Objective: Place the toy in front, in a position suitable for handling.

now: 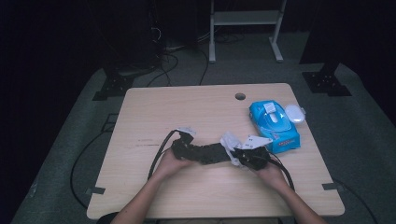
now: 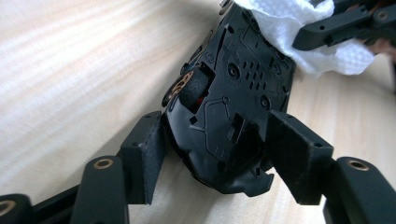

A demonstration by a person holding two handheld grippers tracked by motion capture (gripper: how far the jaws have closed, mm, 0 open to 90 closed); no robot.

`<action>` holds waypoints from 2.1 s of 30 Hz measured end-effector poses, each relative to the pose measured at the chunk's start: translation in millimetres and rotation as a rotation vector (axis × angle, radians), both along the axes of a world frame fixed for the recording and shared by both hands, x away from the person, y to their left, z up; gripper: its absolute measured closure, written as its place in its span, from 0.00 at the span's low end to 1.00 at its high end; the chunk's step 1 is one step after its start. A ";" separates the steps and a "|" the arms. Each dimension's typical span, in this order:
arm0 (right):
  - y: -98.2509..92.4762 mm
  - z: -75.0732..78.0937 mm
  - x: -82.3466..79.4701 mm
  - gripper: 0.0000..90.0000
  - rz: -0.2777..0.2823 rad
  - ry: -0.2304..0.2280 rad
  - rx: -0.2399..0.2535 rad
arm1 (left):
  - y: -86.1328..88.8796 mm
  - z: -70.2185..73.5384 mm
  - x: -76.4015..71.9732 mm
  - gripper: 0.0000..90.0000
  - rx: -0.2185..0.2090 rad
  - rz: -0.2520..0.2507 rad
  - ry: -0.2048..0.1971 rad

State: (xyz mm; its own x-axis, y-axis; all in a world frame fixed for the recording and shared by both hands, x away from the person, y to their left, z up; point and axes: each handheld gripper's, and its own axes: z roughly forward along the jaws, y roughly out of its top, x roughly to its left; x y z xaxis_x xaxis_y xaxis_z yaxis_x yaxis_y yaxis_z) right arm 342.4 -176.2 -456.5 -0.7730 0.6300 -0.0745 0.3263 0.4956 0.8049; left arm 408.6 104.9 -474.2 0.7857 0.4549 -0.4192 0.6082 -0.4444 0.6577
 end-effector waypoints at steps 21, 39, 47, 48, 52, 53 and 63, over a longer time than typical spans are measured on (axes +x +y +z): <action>-11.5 -3.6 -6.2 0.92 -0.002 0.000 0.038 | -22.9 12.6 -36.4 0.45 0.169 -0.021 -0.442; -15.1 -19.1 -2.3 0.92 -0.030 0.084 -0.023 | -33.1 13.3 -50.1 0.65 0.139 -0.121 -0.555; -21.5 3.7 -17.2 0.92 -0.005 0.058 0.061 | -36.7 12.9 -43.5 0.62 0.119 -0.110 -0.513; -22.1 8.0 -19.0 0.92 -0.004 0.048 0.081 | -36.9 12.2 -43.6 0.66 0.114 -0.116 -0.503; -11.7 24.3 -20.6 0.92 0.011 0.027 0.130 | -37.6 11.9 -43.3 0.74 0.120 -0.133 -0.503; -6.4 27.2 -19.6 0.92 0.022 0.019 0.142 | -38.0 11.7 -43.7 0.75 0.116 -0.129 -0.503; 47.8 27.7 4.0 0.92 0.062 0.059 0.128 | -31.5 11.9 -43.9 0.75 0.117 -0.127 -0.506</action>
State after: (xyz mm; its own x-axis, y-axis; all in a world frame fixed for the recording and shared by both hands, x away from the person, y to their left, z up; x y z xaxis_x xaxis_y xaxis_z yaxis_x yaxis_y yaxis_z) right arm 346.4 -128.4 -428.9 -0.8113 0.5825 0.0505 0.3472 0.4105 0.8432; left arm 364.7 73.3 -462.3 0.9283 0.3644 0.0741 0.1649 -0.5821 0.7962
